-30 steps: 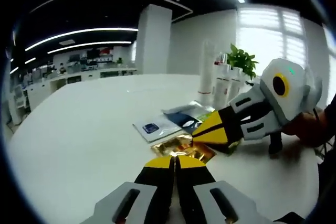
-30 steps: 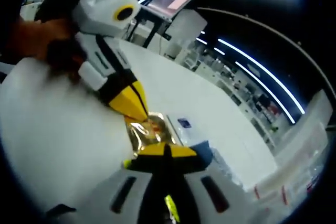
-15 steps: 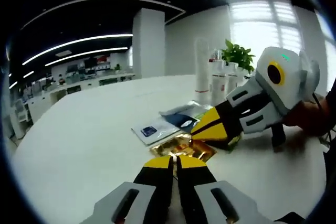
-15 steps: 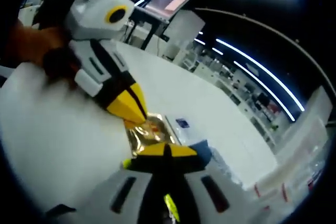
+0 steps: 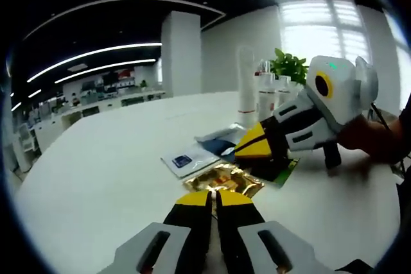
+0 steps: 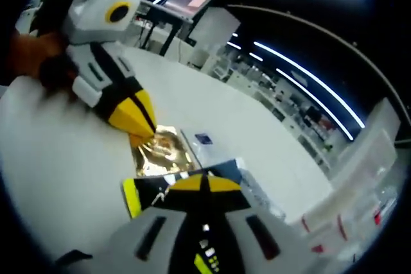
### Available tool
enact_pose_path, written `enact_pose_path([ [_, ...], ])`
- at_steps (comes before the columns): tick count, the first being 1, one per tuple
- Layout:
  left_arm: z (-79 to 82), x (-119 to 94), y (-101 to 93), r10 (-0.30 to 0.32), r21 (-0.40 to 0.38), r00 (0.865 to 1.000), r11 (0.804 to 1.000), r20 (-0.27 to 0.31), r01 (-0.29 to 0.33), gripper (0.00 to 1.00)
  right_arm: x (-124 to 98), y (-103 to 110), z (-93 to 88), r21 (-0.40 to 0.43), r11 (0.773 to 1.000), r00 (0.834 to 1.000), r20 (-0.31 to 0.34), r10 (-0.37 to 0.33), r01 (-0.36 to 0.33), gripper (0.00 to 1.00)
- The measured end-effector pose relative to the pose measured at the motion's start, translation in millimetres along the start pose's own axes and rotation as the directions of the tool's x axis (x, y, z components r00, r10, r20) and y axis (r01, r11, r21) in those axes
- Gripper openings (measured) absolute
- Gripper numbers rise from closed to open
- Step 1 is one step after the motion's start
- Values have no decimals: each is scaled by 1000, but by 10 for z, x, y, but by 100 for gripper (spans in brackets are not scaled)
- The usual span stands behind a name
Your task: Arrange the skincare products in the storage area until every visible bottle or jar stands upright without overlapping.
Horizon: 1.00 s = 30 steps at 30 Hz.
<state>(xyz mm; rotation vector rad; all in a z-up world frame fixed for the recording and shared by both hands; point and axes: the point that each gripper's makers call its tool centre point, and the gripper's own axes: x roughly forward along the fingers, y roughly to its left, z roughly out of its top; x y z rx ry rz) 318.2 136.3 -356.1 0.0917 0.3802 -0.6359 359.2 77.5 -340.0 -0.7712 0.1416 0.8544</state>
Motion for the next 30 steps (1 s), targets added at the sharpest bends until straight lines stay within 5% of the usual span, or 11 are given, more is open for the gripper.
enact_pose_path([
  [21,20,-13,11,11,13,1000,1000,13,-11,2,-78,-151,-150,76,997,998,-52,-24,28,0],
  [30,59,-39,17,15,9,999,1000,37,-15,2,-292,162,176,100,987,985,129,115,-128,0],
])
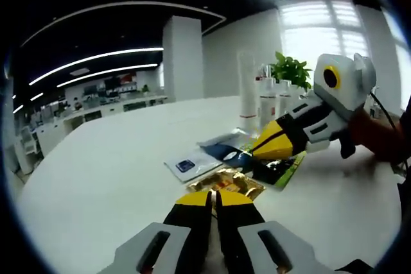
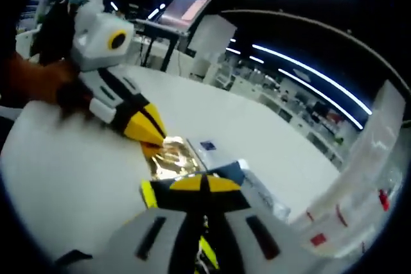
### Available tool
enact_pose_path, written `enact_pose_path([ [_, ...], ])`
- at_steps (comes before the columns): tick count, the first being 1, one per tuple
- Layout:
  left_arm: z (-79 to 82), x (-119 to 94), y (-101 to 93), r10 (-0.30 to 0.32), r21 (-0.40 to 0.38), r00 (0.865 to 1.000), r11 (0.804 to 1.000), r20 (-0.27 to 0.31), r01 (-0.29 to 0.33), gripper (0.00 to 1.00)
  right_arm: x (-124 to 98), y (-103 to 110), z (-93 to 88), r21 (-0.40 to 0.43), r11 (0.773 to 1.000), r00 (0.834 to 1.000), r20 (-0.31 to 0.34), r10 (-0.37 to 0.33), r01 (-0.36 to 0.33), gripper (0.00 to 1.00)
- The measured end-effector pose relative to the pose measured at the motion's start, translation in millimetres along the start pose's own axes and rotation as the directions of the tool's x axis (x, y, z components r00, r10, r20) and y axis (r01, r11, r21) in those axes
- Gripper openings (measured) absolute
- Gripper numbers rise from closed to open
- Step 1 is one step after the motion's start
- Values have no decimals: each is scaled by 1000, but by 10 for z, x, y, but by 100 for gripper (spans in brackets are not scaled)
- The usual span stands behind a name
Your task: Arrange the skincare products in the storage area until every visible bottle or jar stands upright without overlapping.
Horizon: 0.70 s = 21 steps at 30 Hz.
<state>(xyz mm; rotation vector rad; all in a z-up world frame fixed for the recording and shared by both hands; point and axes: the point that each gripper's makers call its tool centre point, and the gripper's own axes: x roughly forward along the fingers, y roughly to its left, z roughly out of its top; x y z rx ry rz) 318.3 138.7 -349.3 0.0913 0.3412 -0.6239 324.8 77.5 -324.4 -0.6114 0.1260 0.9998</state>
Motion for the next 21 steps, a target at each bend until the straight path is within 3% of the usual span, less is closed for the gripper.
enact_pose_path([
  [3,3,-2,1,0,-1,1000,1000,2,0,2,-55,104,39,-26,999,999,17,35,-34,0],
  [5,9,-2,1,0,-1,1000,1000,5,0,2,-90,244,113,-56,994,994,59,94,-91,0],
  [10,13,-4,2,-1,-3,1000,1000,7,1,2,-100,479,98,-95,978,980,58,192,-186,0],
  [14,16,-7,5,1,-5,1000,1000,9,0,2,-93,593,117,-115,968,971,58,231,-224,0],
  [17,16,-7,4,0,-4,1000,1000,10,0,2,-43,587,26,-139,966,975,14,221,-217,0],
  [21,19,-8,4,0,-5,1000,1000,11,0,2,-40,542,9,-126,971,979,11,204,-201,0],
])
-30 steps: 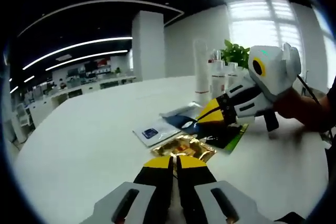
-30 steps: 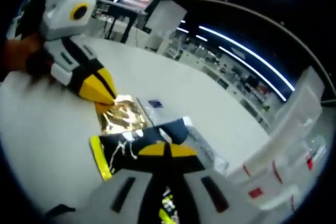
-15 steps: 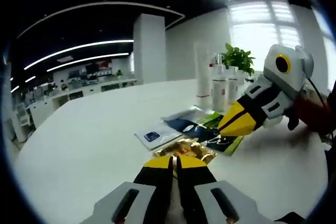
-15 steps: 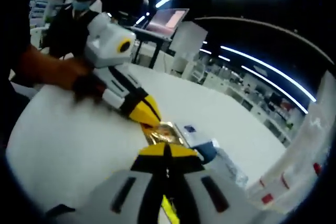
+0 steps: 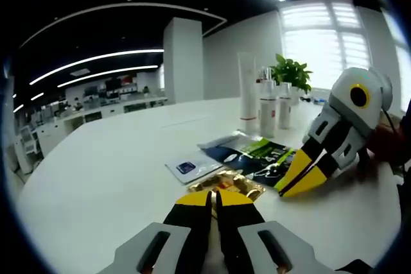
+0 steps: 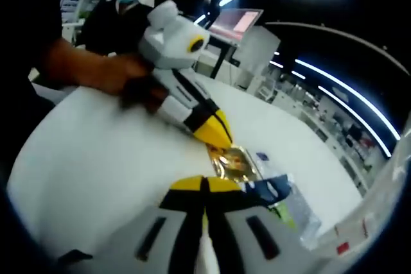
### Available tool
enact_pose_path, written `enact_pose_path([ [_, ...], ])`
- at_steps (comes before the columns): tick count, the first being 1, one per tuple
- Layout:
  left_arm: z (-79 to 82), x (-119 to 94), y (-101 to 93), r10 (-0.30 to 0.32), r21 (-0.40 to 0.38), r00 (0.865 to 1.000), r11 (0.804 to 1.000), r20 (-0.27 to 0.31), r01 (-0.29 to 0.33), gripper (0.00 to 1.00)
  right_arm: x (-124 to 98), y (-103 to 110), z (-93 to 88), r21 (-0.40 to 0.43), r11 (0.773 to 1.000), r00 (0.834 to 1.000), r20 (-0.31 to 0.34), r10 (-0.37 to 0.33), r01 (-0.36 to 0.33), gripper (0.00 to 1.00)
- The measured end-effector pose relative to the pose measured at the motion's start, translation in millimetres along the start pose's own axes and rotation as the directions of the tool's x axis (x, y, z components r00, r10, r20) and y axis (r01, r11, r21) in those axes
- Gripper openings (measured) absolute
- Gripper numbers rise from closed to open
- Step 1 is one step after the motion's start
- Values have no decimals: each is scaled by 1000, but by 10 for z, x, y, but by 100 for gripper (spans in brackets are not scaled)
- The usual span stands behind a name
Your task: Arrange the skincare products in the storage area until every visible bottle or jar stands upright without overlapping.
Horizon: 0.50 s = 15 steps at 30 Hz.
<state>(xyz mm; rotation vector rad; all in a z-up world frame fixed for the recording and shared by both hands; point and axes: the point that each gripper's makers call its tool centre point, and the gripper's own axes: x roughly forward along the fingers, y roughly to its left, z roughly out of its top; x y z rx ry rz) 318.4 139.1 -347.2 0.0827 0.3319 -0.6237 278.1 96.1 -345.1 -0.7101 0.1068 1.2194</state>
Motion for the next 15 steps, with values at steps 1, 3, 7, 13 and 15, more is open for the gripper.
enact_pose_path([
  [1,0,0,0,0,0,1000,1000,0,0,2,5,-16,-14,-1,1000,1000,-5,-6,6,0],
  [3,0,0,-2,-1,1,1000,1000,0,1,2,12,-33,-33,0,1000,1000,-11,-10,10,0],
  [7,6,-5,-1,-1,-1,1000,1000,4,1,2,11,-39,-13,-3,1000,1000,-6,-17,17,0],
  [13,7,-7,-4,-1,0,1000,1000,5,1,2,34,-65,-27,-13,999,999,-17,-32,32,0],
  [15,10,-9,-7,-2,0,1000,1000,6,2,2,32,-66,-28,-14,999,999,-17,-32,32,0],
])
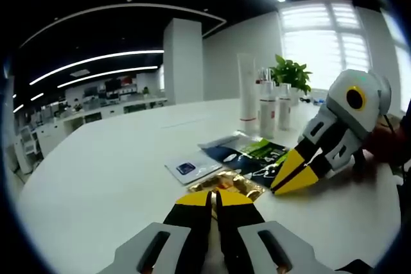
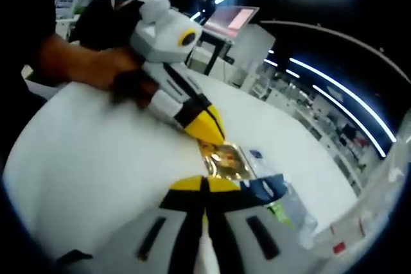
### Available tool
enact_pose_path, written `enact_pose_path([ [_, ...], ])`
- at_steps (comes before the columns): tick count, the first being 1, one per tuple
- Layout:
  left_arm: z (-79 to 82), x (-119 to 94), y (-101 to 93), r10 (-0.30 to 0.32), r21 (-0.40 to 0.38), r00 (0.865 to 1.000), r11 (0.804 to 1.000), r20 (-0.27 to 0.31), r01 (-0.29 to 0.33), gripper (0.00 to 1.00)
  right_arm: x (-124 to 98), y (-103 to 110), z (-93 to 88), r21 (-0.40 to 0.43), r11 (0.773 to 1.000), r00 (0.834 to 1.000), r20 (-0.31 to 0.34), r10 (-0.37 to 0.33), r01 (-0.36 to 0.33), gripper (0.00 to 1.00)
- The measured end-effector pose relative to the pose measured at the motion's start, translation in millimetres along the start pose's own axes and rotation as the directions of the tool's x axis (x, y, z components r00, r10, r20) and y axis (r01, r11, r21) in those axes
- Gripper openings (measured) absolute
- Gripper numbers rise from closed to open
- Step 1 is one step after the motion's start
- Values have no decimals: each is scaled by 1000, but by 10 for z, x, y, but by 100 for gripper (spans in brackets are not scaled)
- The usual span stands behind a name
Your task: Arrange the skincare products in the storage area until every visible bottle or jar stands upright without overlapping.
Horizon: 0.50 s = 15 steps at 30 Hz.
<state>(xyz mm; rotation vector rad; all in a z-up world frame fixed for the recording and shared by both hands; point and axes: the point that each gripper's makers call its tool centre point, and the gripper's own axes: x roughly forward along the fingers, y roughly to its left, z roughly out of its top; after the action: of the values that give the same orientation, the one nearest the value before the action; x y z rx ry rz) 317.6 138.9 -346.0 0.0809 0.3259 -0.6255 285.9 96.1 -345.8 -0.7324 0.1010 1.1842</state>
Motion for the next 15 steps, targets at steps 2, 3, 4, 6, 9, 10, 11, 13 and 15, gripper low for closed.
enact_pose_path([
  [2,-1,0,-2,0,1,1000,1000,0,0,2,-4,-1,-2,0,1000,1000,1,0,0,0],
  [3,0,0,-2,0,1,1000,1000,0,0,2,-6,0,0,-3,1000,1000,1,0,0,0],
  [4,1,0,-1,1,1,1000,1000,0,-1,2,-12,-5,10,-5,1000,1000,5,-3,3,0],
  [6,6,-2,0,1,-1,1000,1000,3,-1,2,-38,-20,58,-8,1000,1000,30,-8,8,0],
  [9,11,-4,3,1,-3,1000,1000,6,-1,2,-62,-46,98,2,1000,998,56,-15,15,0],
  [10,15,-4,2,0,-3,1000,1000,8,0,2,-65,-54,100,1,1000,998,58,-19,19,0],
  [11,18,-5,1,0,-4,1000,1000,10,0,2,-69,-63,99,-2,1000,998,59,-23,24,0],
  [13,26,-8,0,-2,-4,1000,1000,15,2,2,-85,-84,100,-4,999,998,60,-33,33,0],
  [15,32,-9,-1,-4,-3,1000,1000,19,4,2,-117,-126,123,-10,998,996,64,-54,54,0],
])
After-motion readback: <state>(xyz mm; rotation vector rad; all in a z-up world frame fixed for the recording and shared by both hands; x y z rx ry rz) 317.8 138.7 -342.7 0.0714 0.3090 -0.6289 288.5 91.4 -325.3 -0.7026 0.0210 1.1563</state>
